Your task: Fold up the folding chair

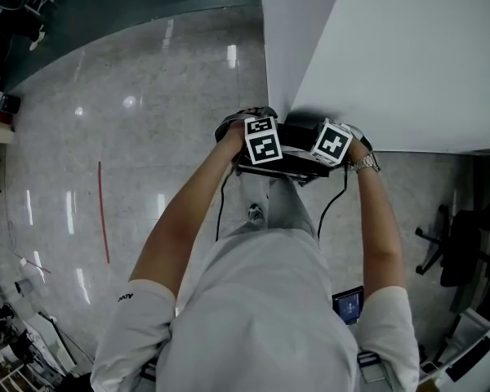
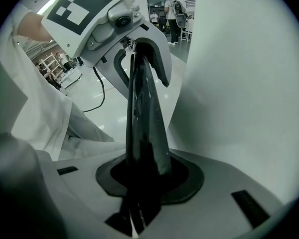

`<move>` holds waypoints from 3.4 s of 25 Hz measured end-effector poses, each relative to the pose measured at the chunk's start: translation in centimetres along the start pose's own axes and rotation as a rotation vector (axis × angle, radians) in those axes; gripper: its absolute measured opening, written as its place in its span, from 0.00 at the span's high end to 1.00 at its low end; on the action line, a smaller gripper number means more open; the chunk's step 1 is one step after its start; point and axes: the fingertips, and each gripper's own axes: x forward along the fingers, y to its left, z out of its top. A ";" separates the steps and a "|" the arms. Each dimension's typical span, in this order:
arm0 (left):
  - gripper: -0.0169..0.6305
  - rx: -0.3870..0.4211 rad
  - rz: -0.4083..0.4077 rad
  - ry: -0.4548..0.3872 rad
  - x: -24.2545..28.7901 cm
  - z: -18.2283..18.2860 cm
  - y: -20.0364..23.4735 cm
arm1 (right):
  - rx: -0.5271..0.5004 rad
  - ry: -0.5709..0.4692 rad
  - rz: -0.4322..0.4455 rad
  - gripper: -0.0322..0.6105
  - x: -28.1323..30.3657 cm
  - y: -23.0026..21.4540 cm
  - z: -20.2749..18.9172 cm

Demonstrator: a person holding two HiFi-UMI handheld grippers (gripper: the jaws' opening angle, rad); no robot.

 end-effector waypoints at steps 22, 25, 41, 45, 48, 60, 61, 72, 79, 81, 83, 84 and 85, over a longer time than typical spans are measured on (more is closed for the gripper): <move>0.61 0.115 -0.021 0.099 0.3 -1.1 0.7 | -0.052 -0.028 -0.175 0.69 -6.3 -1.5 1.5; 0.61 0.119 -0.016 0.095 0.6 -1.0 1.1 | -0.041 -0.055 -0.212 0.69 -7.0 -1.7 1.7; 0.61 0.138 -0.043 0.073 0.4 -0.3 1.7 | 0.048 -0.076 -0.280 0.73 -7.7 -2.9 1.7; 0.60 0.085 -0.166 0.006 -0.1 0.2 0.6 | 0.090 -0.099 -0.268 0.73 -7.5 -2.8 1.7; 0.59 0.076 -0.140 -0.064 -0.9 1.7 1.8 | 0.154 -0.161 -0.260 0.72 -7.8 -3.3 1.5; 0.57 -0.010 0.080 -0.246 -7.0 3.3 3.1 | 0.235 -0.384 -0.350 0.68 -11.9 -1.6 2.8; 0.57 -0.034 0.101 -0.276 -8.1 3.3 2.7 | 0.244 -0.414 -0.363 0.74 -12.5 -0.8 3.2; 0.94 -0.265 0.362 -0.473 -14.5 1.0 -0.9 | 0.292 -0.650 -0.369 0.94 -14.5 5.6 6.1; 0.95 -0.452 0.454 -0.546 -17.1 -0.9 -2.5 | 0.253 -0.711 -0.294 0.94 -14.2 7.6 7.9; 0.95 -0.495 0.480 -0.547 -17.4 -1.4 -3.1 | 0.229 -0.727 -0.267 0.94 -14.1 7.9 8.4; 0.95 -0.538 0.519 -0.540 -17.9 -2.1 -3.8 | 0.199 -0.743 -0.235 0.94 -13.8 8.3 9.0; 0.95 -0.569 0.538 -0.541 -18.2 -2.4 -4.1 | 0.184 -0.750 -0.215 0.94 -13.6 8.5 9.4; 0.95 -0.614 0.557 -0.548 -18.6 -2.9 -4.4 | 0.169 -0.756 -0.193 0.94 -13.4 8.7 9.7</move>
